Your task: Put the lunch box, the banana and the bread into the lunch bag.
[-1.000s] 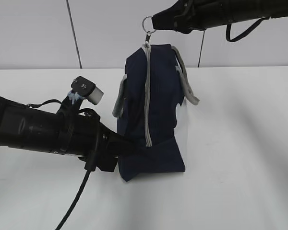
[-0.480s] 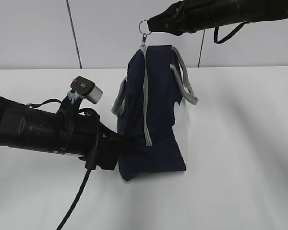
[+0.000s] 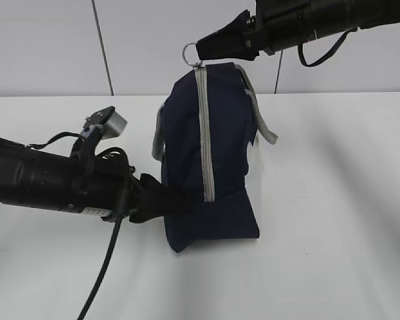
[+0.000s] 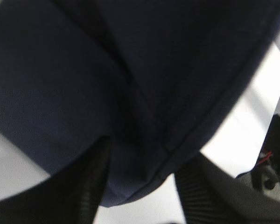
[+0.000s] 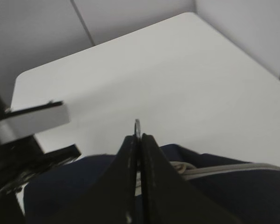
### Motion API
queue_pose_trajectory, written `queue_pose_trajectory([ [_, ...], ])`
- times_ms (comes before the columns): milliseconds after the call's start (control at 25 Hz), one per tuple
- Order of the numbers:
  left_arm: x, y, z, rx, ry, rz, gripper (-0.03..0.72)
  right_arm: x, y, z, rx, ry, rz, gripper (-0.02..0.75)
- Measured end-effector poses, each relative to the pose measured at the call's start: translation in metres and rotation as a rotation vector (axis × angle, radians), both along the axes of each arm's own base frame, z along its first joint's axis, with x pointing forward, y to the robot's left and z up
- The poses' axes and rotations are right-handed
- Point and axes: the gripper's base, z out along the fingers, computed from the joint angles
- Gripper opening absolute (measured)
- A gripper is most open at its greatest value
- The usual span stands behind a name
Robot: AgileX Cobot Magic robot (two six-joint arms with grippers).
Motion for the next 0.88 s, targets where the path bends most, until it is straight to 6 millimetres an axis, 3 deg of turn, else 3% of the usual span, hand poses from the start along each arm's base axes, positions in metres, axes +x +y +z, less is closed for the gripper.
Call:
queue_pose_trajectory([
  [80,0.005,0.009,0.001,-0.043,0.082,0.076,0.437,-0.005,0.0,-0.001,-0.022,0.008,0.057,-0.016],
  [160,0.009,0.021,0.006,-0.084,0.137,0.148,0.571,-0.006,0.0,0.0,-0.055,-0.001,0.08,-0.016],
  [240,0.012,0.031,0.016,-0.138,0.159,0.181,0.633,-0.005,-0.001,0.003,-0.069,-0.01,0.083,-0.016],
  [480,0.012,0.061,0.06,-0.266,0.115,0.264,0.66,-0.003,-0.001,0.014,-0.06,0.001,0.071,-0.016],
  [640,0.014,0.071,0.074,-0.233,0.095,0.336,0.66,0.0,-0.002,0.015,-0.053,0.027,0.016,-0.016],
  [880,0.044,0.07,0.086,-0.217,0.132,0.398,0.645,0.005,-0.004,0.016,-0.045,0.052,-0.049,-0.016],
])
